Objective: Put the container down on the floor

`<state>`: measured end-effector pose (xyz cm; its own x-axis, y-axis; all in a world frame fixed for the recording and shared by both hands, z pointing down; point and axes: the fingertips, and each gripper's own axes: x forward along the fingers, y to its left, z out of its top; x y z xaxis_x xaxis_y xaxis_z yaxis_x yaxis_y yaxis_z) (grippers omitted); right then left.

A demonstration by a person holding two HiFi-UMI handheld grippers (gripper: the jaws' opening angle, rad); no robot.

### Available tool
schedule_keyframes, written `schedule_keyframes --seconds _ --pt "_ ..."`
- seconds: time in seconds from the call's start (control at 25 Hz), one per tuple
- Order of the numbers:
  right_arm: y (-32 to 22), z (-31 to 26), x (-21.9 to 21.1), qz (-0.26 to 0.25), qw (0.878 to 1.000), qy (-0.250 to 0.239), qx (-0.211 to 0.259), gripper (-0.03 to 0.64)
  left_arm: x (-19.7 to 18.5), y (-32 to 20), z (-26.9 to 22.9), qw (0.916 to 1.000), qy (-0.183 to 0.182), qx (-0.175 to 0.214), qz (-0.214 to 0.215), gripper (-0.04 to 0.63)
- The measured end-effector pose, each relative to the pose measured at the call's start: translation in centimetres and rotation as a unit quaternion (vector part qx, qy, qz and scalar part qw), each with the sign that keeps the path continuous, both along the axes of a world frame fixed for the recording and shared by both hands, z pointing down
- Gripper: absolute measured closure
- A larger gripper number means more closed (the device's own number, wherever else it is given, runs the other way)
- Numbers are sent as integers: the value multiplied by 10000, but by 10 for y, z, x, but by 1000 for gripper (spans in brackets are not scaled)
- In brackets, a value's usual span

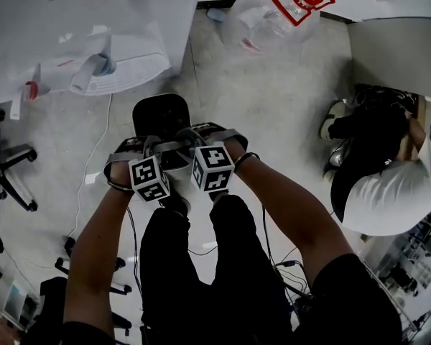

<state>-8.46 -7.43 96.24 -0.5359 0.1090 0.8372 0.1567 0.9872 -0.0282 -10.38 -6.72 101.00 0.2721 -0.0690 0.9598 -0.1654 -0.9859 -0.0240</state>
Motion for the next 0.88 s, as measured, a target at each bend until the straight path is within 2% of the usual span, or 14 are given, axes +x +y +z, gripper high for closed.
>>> schedule_keyframes --seconds 0.36,0.56,0.88 --pt "0 6 18 141 9998 98 -122 526 8 -2 -4 9997 78 200 -137 571" --pt "5 5 19 129 9997 158 -103 526 -5 -2 -13 9984 64 257 -494 471" --pt "3 2 19 316 9989 301 -174 497 -28 -2 -25 9950 3 226 -970 440"
